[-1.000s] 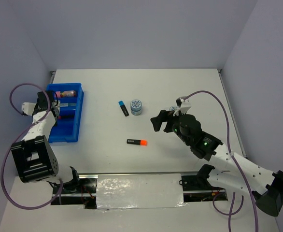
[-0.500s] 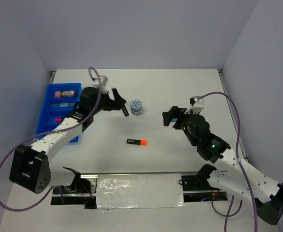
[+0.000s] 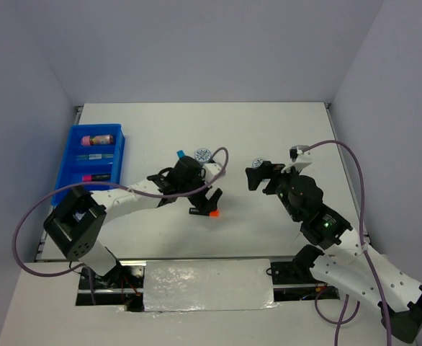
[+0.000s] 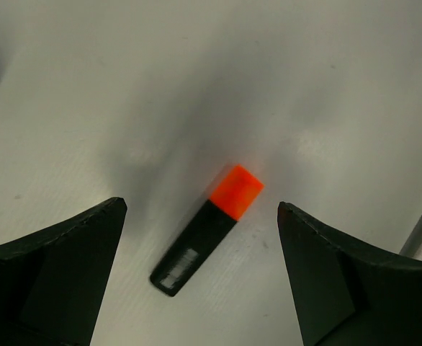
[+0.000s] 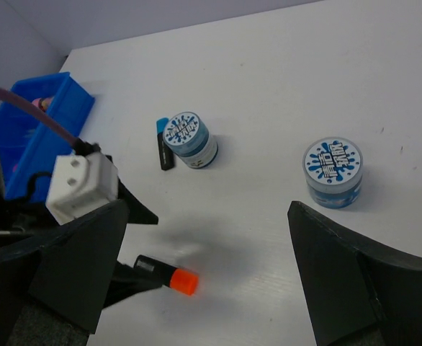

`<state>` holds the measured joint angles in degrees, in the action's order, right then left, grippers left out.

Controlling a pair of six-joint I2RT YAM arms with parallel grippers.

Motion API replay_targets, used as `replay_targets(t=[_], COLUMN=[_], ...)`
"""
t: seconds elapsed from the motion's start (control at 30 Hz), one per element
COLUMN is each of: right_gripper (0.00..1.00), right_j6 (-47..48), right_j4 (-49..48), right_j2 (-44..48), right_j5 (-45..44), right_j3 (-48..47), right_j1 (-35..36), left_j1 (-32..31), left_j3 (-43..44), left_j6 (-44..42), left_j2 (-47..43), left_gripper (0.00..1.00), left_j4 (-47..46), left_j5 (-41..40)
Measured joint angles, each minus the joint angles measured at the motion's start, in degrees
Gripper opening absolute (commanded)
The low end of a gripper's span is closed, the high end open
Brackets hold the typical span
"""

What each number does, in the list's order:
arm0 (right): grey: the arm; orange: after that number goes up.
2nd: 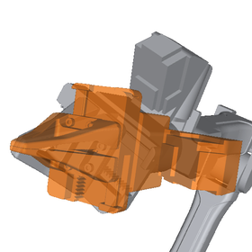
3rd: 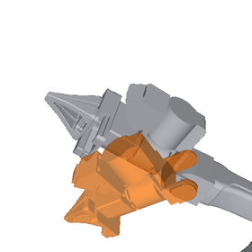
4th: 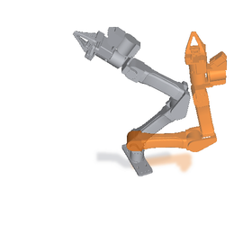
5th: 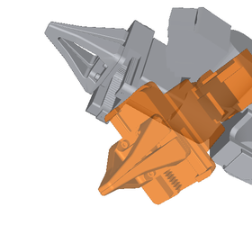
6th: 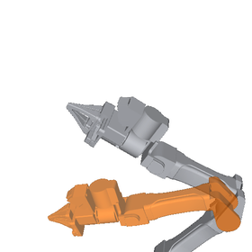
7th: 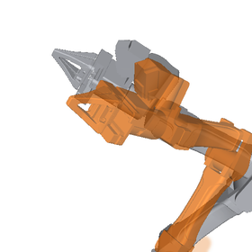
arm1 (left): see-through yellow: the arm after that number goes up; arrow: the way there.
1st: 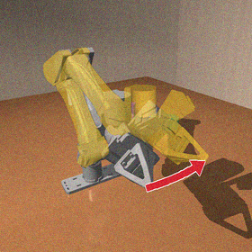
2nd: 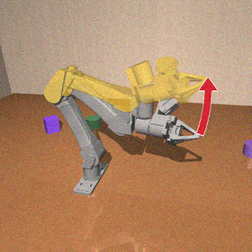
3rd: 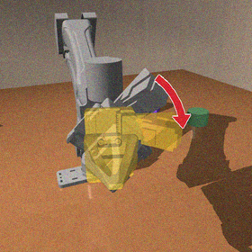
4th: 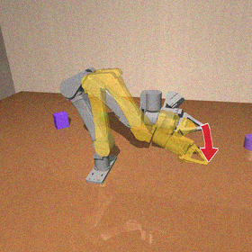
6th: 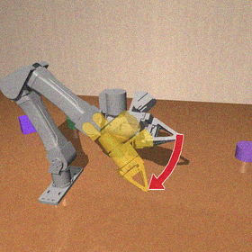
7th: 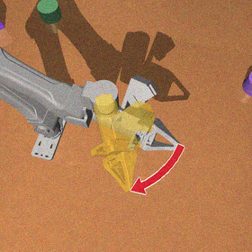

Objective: Sort the stationery into containers
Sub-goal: Pick up the pen from the center of the board.

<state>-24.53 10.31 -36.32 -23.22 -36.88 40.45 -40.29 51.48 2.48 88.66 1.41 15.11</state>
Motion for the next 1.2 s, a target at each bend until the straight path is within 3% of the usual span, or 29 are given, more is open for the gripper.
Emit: replay_targets(t=[0.13,0.37,0.47,0.6,0.63,0.7,0.83,0.9,1.2], right_gripper=[1.0,1.0,1.0,1.0,1.0,1.0,1.0,1.0,1.0], right_j6=[0.44,0.63,0.76,1.07,1.09,1.25,1.27,1.27,1.31], right_j4=[-0.11,-0.17,-0.2,-0.39,-0.61,-0.68,-0.87,-0.9,-0.9], right_j2=[0.26,0.9,1.9,3.58,3.96,4.52,5.55,5.64,5.62], right_j5=[0.92,1.66,1.66,1.62,1.64,1.62,1.62,1.62,1.62], right_j3=[0.26,0.85,0.9,1.07,1.27,1.68,1.86,1.86,2.08], right_j1=[0.0,0.0,0.0,0.0,0.0,0.0,0.0,0.0,0.0], left_j1=[-5.29,-8.02,-8.33,-8.48,-8.7,-9.07,-10.34,-10.84,-10.12], left_j3=[1.25,1.97,4.0,5.49,5.55,5.55,6.03,6.97,7.98], left_j6=[-2.8,-3.74,-3.52,-1.95,-1.49,0.0,2.03,2.58,6.84], left_j2=[3.56,8.98,10.99,12.15,12.22,12.24,12.55,13.11,11.45], left_gripper=[0.99,0.98,0.93,0.8,0.64,0.54,0.13,0.01,0.0], left_j4=[1.97,4.42,4.55,4.79,4.79,4.7,5.03,5.88,8.72], left_j5=[-2.86,-10.23,-12.98,-15.02,-15.56,-17.0,-20.33,-21.55,-24.55])
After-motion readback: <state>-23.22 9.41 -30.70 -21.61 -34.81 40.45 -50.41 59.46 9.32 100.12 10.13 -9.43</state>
